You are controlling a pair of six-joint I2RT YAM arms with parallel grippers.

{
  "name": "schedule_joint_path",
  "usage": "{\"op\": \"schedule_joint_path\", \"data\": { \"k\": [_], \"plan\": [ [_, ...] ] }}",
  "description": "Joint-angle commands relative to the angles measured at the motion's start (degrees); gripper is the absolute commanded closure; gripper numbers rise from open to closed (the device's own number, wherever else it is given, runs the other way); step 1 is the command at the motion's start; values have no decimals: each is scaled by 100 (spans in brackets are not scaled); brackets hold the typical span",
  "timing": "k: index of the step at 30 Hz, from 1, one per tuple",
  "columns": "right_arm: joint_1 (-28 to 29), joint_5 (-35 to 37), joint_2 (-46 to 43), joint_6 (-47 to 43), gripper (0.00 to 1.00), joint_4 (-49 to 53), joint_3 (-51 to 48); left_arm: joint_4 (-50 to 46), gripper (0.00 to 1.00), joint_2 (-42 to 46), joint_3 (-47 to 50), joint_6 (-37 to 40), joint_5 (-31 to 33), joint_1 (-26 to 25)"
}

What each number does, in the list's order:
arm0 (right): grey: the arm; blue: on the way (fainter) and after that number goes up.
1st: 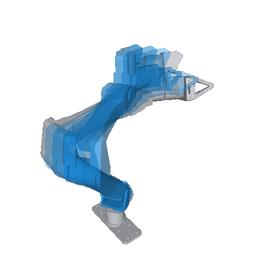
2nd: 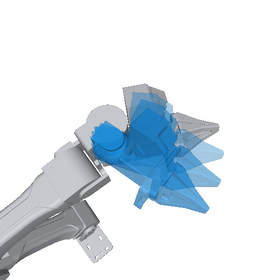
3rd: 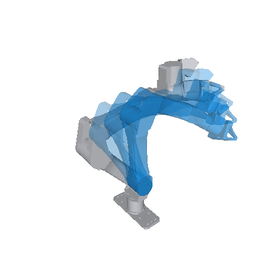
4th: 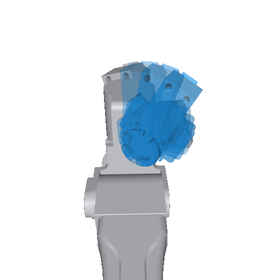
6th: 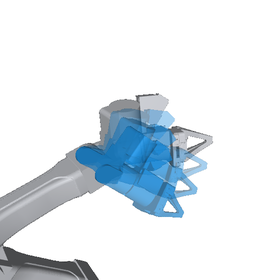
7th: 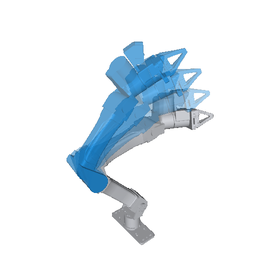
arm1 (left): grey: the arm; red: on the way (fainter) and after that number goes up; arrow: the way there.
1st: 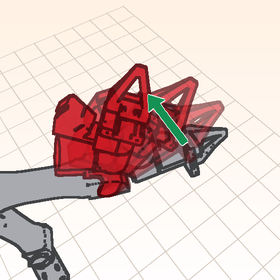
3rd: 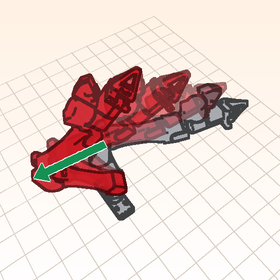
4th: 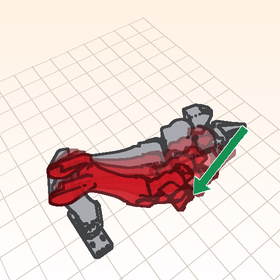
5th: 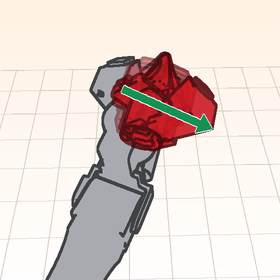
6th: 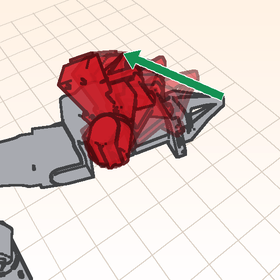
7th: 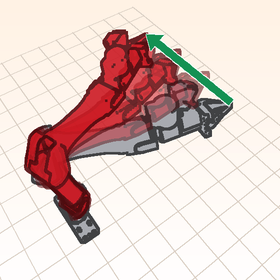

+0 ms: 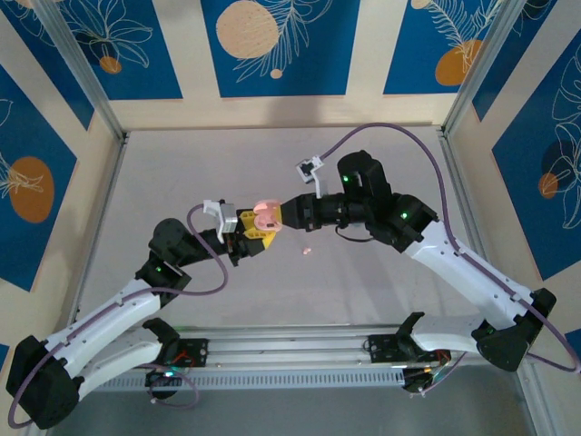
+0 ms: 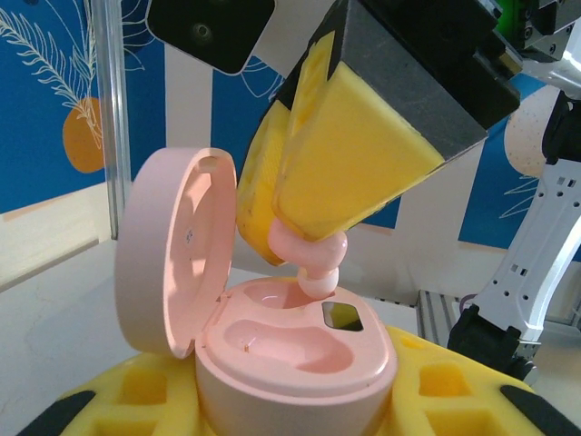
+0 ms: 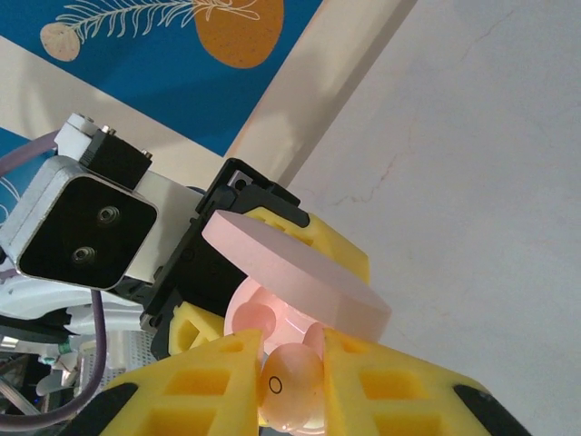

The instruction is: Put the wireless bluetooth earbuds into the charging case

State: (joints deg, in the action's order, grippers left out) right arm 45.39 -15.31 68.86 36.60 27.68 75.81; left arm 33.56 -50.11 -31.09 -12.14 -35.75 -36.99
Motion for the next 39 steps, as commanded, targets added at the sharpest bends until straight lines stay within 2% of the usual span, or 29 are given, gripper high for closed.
{"op": "schedule_joint_path", "data": {
  "k": [1, 9, 13, 19, 32, 39],
  "plan": [
    [140, 270, 119, -329, 76, 361, 147, 470, 75, 18, -20, -121, -139, -54],
    [199, 478, 197, -469, 74, 524, 257, 472, 75, 39, -11, -124, -125, -51],
    [206, 590, 179, -480, 77, 538, 285, 467, 75, 45, -5, -114, -125, -49],
    [242, 370, 241, -434, 77, 257, 311, 476, 75, 12, -2, -123, -169, -51],
    [273, 506, 189, -383, 76, -78, 240, 539, 75, 2, 8, -145, -172, -49],
    [260, 535, 165, -460, 75, 182, 230, 555, 75, 5, 9, -140, -134, -51]
  ]
}}
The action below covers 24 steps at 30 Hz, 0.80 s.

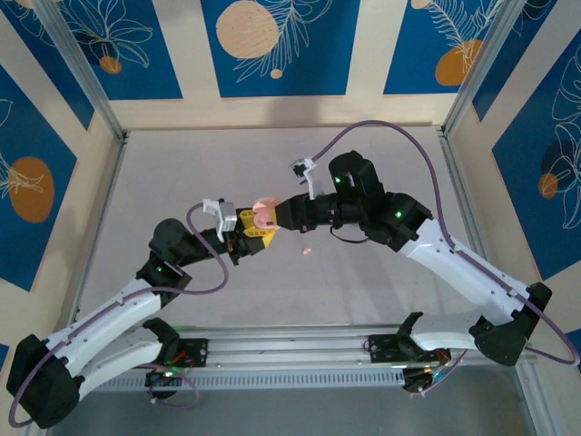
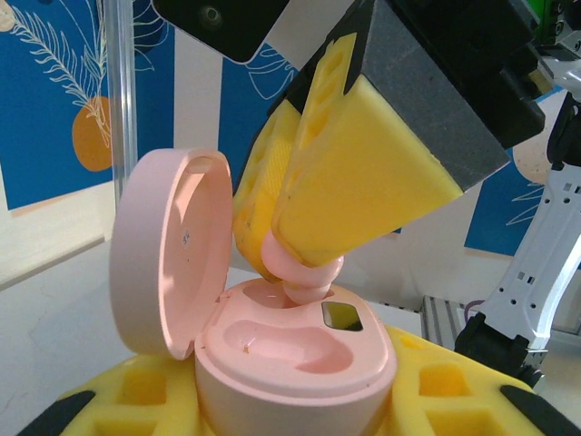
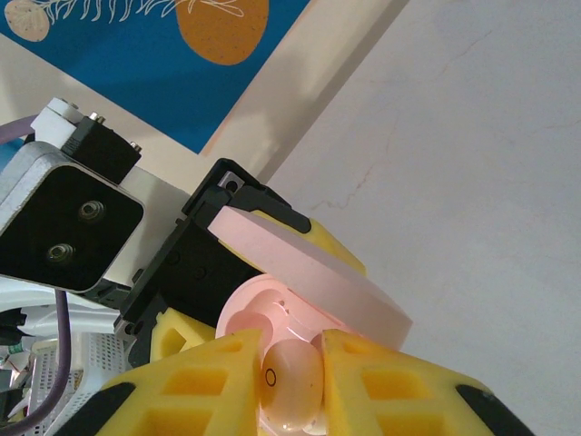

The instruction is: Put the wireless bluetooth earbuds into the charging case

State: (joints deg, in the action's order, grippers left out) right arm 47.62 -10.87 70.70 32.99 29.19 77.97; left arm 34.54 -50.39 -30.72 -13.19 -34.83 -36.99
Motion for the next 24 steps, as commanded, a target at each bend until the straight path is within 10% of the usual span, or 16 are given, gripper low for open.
{"op": "schedule_joint_path", "data": {
  "k": [1, 24],
  "plan": [
    [33, 175, -23, -125, 75, 137, 24, 457, 75, 34, -31, -38, -217, -53],
    [37, 533, -265, -118, 61, 386, 65, 417, 75, 31, -48, -9, -178, -53]
  ]
}}
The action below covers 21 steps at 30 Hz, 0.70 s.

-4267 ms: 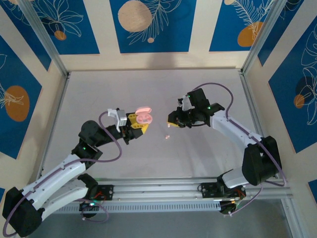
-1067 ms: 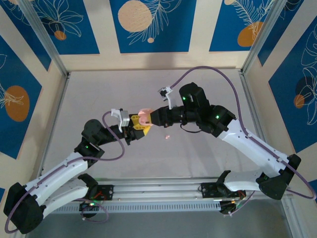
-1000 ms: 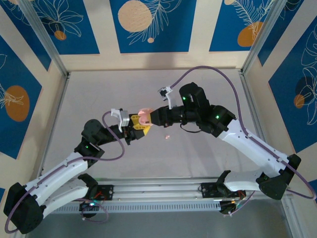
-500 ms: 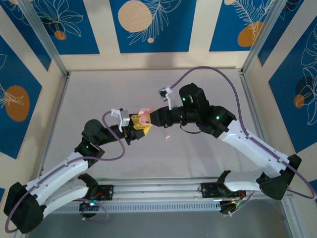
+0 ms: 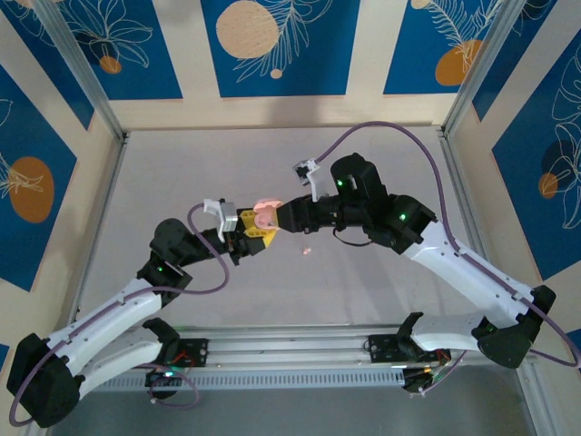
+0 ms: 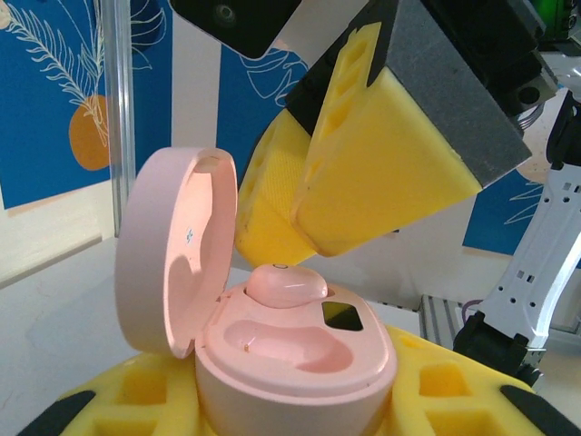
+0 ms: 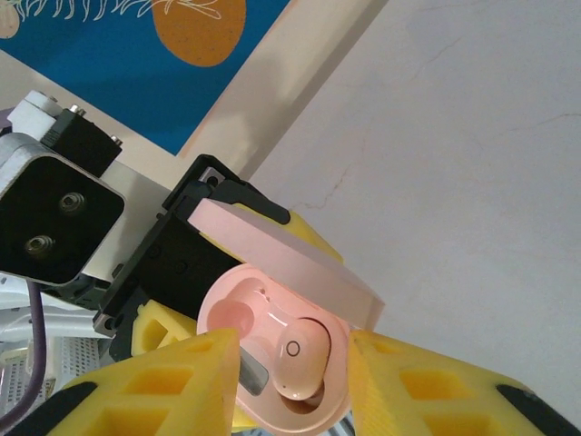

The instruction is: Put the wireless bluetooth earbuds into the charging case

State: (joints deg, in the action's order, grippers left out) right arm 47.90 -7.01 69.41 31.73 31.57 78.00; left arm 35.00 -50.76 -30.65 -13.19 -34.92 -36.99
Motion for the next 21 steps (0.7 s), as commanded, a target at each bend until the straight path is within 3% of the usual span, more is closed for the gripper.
{"op": "schedule_joint_path", "data": {
  "k": [1, 6, 11, 17, 21],
  "plan": [
    [9, 130, -153, 16, 61, 147, 73, 359, 75, 71, -47, -5, -161, -53],
    [9, -86, -399, -60, 57, -133, -80, 257, 75, 137, -46, 57, -97, -53],
    [4, 132, -987, -52, 55, -763, -605, 218, 75, 244, 37, 125, 59, -50],
    [-88, 1269, -1644, 216, 53, -911, -1271, 269, 75, 247, 77, 148, 140, -51],
    [-489, 1713, -1843, 785, 48, -626, -1616, 239, 75, 277, 79, 175, 165, -49]
  ]
}}
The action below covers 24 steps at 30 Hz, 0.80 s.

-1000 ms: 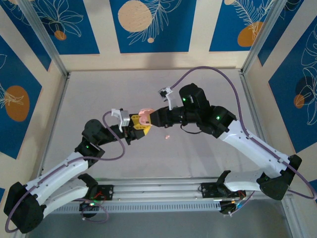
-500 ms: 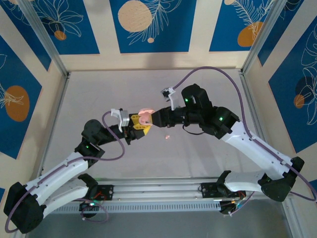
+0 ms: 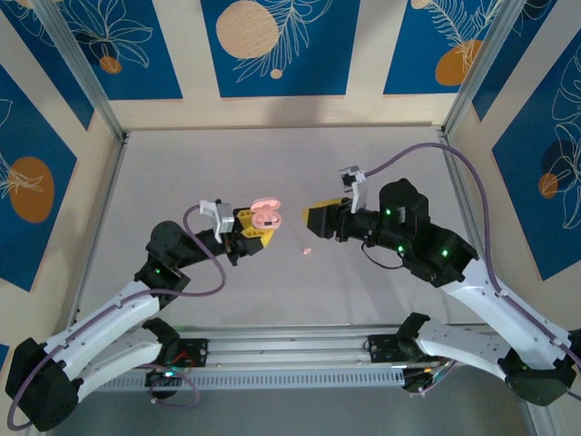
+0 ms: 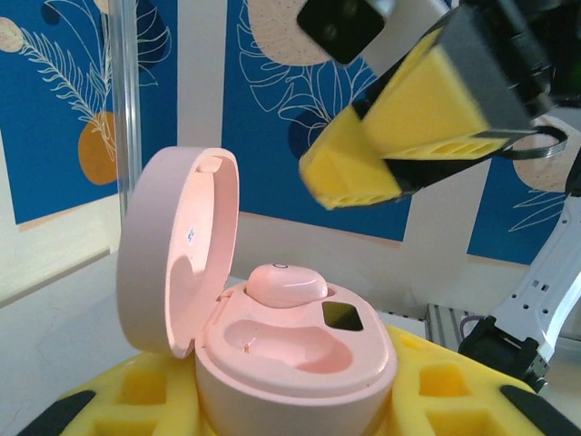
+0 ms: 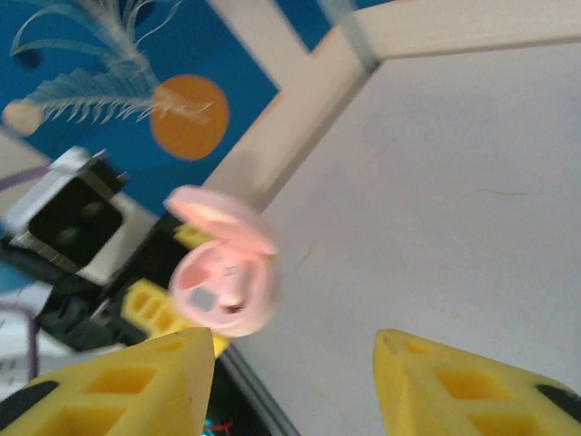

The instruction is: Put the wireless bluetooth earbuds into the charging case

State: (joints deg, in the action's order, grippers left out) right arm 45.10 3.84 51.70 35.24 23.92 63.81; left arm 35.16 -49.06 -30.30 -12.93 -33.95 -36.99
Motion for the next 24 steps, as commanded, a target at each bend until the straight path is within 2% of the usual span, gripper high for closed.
{"op": "schedule_joint_path", "data": {
  "k": [1, 7, 10, 17, 21, 24],
  "plan": [
    [-397, 585, -68, 615, 48, 242, -261, 228, 75, 107, 42, 154, 82, -51],
    [-1552, -436, 376, 1502, 48, 640, -717, 195, 75, 156, 44, 168, 163, -49],
    [-1766, -937, 834, 1609, 48, 535, -913, 166, 75, 190, 33, 183, 186, -54],
    [-1730, -1341, 2131, 1240, 49, 719, -790, 22, 75, 339, 7, 203, 321, -50],
    [-1478, -1137, 3045, 801, 50, 1246, -362, -28, 75, 447, 5, 210, 386, -54],
    [-1358, -1113, 3597, 682, 51, 1248, -174, -48, 75, 510, 42, 212, 420, -53]
  ]
}}
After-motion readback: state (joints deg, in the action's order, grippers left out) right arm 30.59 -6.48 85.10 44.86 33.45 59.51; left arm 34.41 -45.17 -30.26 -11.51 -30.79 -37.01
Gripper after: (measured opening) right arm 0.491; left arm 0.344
